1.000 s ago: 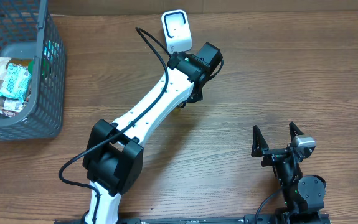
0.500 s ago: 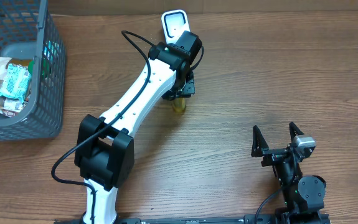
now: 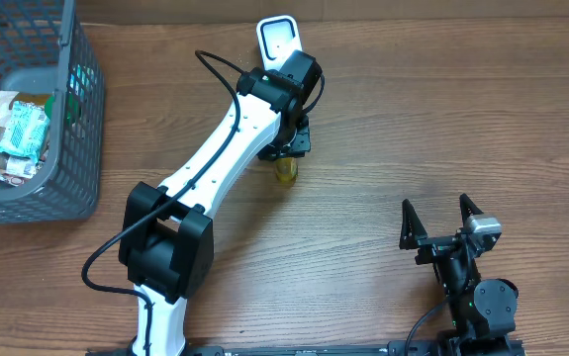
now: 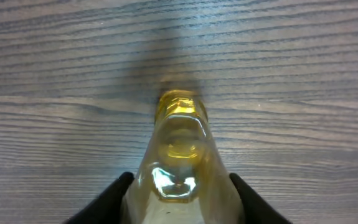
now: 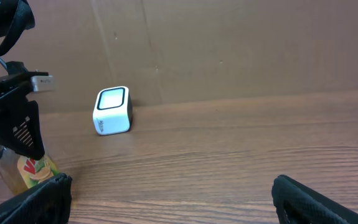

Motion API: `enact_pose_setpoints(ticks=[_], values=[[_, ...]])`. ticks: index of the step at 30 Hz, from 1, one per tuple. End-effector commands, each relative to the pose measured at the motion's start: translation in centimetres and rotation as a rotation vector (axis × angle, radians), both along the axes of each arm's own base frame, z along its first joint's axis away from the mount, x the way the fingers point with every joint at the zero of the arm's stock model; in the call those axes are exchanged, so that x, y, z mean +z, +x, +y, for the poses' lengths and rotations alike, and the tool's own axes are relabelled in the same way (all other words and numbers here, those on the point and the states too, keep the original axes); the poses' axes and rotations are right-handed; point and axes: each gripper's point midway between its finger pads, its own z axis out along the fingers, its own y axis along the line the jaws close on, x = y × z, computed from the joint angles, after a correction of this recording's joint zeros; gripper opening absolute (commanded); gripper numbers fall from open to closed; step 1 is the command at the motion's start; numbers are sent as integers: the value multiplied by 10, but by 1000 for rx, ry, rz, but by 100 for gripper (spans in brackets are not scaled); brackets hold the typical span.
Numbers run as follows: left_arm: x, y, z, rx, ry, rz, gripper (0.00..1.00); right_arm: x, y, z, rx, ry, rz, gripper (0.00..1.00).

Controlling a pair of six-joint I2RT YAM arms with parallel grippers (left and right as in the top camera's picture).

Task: Scan the item barcode
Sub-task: 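Carry the yellow bottle to the scanner and lower it onto the table, then open the left gripper, release the bottle, and withdraw toward the basket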

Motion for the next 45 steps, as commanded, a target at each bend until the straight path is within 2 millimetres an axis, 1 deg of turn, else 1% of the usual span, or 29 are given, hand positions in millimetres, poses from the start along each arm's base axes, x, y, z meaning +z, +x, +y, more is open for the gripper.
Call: enact_pose_setpoints(ticks=[1, 3, 4, 6, 8, 11, 12, 18, 21, 25, 30, 37, 41, 45], values=[[-4, -2, -4, -30, 0, 10, 56, -2, 0, 1, 2, -4, -3, 100], [-4, -2, -4, -30, 0, 10, 64, -2, 0, 1, 2, -4, -3, 100], [-4, -2, -4, -30, 0, 10, 70, -2, 0, 1, 2, -4, -3, 100], [-4, -2, -4, -30, 0, 10, 77, -2, 0, 1, 2, -4, -3, 100], [-4, -2, -4, -30, 0, 11, 89, -2, 0, 1, 2, -4, -3, 100], [-4, -3, -4, -30, 1, 11, 98, -2, 0, 1, 2, -4, -3, 100], [-4, -3, -4, -30, 1, 12, 100, -2, 0, 1, 2, -4, -3, 100], [-3, -3, -4, -30, 0, 10, 100, -2, 0, 1, 2, -4, -3, 100], [6, 3, -4, -28, -13, -14, 100, -2, 0, 1, 2, -4, -3, 100], [33, 13, -3, -24, -41, -67, 99, -2, 0, 1, 2, -4, -3, 100], [68, 20, -3, -93, -52, -127, 99, -2, 0, 1, 2, -4, -3, 100], [99, 28, -2, -106, -62, -187, 100, -2, 0, 1, 2, -4, -3, 100], [122, 36, 9, -90, -27, -250, 100, -2, 0, 1, 2, -4, -3, 100], [149, 41, 16, -71, -18, -314, 100, -2, 0, 1, 2, -4, -3, 100]])
